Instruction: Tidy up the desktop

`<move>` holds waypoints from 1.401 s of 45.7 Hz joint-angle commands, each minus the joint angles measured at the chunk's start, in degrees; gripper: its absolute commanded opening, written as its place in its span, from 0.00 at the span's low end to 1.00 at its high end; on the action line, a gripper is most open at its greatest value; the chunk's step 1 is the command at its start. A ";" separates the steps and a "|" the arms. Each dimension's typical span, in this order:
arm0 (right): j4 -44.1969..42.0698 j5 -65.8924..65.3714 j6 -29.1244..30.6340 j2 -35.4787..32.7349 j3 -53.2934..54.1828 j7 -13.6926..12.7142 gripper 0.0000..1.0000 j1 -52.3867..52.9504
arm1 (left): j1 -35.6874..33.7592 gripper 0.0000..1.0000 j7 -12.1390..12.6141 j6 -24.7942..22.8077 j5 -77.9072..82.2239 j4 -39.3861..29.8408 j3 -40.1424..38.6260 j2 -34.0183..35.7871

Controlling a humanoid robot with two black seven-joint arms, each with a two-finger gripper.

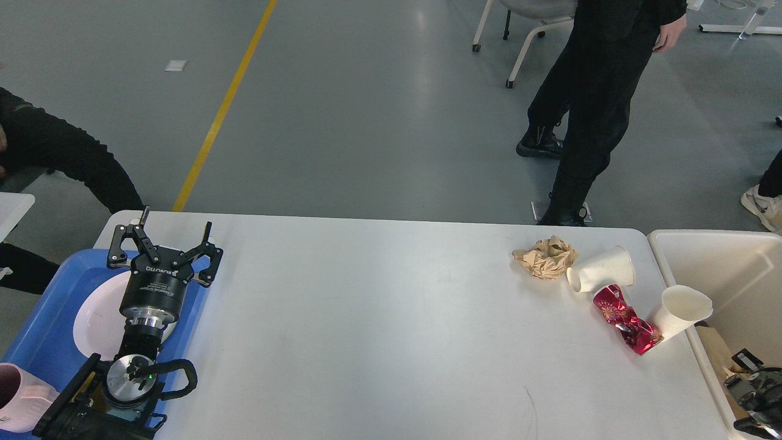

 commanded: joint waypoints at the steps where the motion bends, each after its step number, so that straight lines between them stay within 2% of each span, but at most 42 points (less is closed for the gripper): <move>1: 0.09 0.01 -0.13 -0.08 0.00 -0.01 0.00 -0.09 | 0.00 0.96 0.04 -0.02 0.00 -0.01 0.00 0.03; 2: 0.09 0.01 -0.22 -0.25 0.00 -0.01 0.13 -0.01 | 0.00 0.96 -0.05 -0.02 0.00 -0.01 0.09 0.03; 4: 0.09 0.01 -0.31 -0.60 -0.18 0.08 0.61 0.08 | 0.00 0.96 0.04 0.07 0.00 -0.01 0.00 0.03; 5: 0.09 0.01 -0.48 -0.69 -0.18 0.08 0.77 0.17 | 0.00 0.96 0.04 -0.02 0.00 -0.01 0.09 0.03; 6: 0.09 0.01 -0.66 -0.69 -0.09 0.08 0.85 0.34 | 0.00 0.96 0.04 -0.02 0.00 -0.01 0.00 0.03; 10: 0.45 0.01 -1.19 -0.69 -0.09 0.08 0.99 0.52 | 0.00 0.96 0.04 -0.02 0.00 -0.01 0.00 0.03; 35: 1.15 0.10 -1.01 -0.95 0.17 0.08 1.00 0.78 | 0.00 0.96 0.04 -0.02 0.00 -0.01 0.00 0.03; 43: 2.12 0.10 -0.57 -5.17 0.26 -0.27 1.00 3.33 | 0.00 0.96 0.04 -0.02 0.00 -0.01 0.00 0.02; 50: 6.94 0.19 -0.31 -10.70 0.26 -0.36 1.00 9.82 | 0.00 0.96 0.04 -0.02 0.00 -0.01 0.00 0.03; 58: 17.57 -1.04 2.58 -18.26 -1.05 -0.54 1.00 24.58 | 0.00 0.96 -0.05 -0.02 0.00 -0.01 0.00 0.03; 64: 24.25 -7.45 8.29 -19.32 -7.64 -3.17 1.00 38.11 | 0.00 0.96 0.04 -0.02 0.00 -0.01 0.00 -0.06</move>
